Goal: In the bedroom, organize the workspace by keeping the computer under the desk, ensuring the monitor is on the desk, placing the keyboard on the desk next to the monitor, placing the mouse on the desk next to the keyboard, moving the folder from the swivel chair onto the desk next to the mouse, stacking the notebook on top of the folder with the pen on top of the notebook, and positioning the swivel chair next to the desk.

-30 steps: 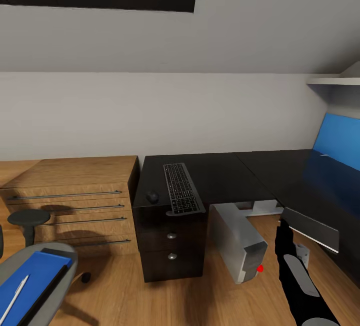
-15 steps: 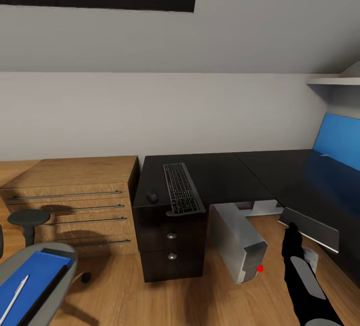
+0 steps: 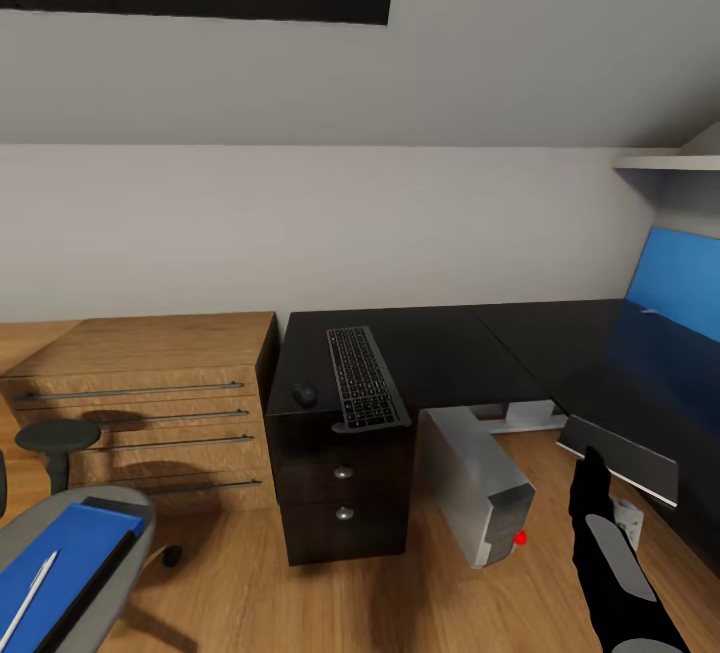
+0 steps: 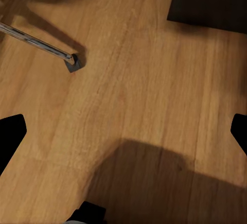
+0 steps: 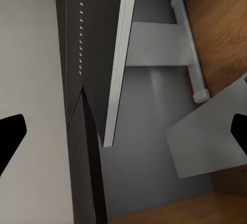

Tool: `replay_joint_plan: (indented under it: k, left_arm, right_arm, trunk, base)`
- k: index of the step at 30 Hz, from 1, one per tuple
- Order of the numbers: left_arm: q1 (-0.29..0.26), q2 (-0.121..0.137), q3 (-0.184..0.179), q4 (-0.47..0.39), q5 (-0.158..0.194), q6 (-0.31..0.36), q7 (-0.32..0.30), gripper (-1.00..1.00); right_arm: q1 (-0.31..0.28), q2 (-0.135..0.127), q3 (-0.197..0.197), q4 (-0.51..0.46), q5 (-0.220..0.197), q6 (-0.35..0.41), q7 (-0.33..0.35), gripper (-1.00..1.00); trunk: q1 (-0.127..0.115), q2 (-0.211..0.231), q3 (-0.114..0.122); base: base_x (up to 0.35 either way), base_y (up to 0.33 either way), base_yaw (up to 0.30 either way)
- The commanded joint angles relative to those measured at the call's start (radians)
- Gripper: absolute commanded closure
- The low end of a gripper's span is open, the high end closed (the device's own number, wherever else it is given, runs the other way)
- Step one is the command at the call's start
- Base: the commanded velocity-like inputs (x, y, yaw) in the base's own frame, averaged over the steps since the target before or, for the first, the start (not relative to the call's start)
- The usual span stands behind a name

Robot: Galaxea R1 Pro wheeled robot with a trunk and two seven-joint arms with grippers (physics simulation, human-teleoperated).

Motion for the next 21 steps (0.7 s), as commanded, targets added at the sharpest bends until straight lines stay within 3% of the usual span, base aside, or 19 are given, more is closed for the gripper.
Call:
replay_joint_plan:
  k: [1,9,21]
  left_arm:
    - [0.000,0.000,-0.003,-0.001,0.011,-0.006,0.004,-1.00]
    - [0.000,0.001,-0.003,-0.001,0.011,-0.006,0.004,-1.00]
    - [0.000,0.002,-0.003,-0.001,0.011,-0.006,0.004,-1.00]
  right_arm:
    - [0.000,0.000,0.001,-0.001,-0.007,-0.004,-0.003,-1.00]
    - [0.000,0.000,0.001,-0.002,-0.007,-0.004,-0.004,-1.00]
    - [0.000,-0.001,0.000,-0.001,-0.007,-0.004,-0.006,-1.00]
  trunk:
    - [0.000,0.000,-0.001]
    - [0.000,0.000,-0.001]
    - [0.000,0.000,-0.001]
  base:
    - [0.000,0.000,0.000]
    - [0.010,0.000,0.000]
    - [0.103,0.000,0.000]
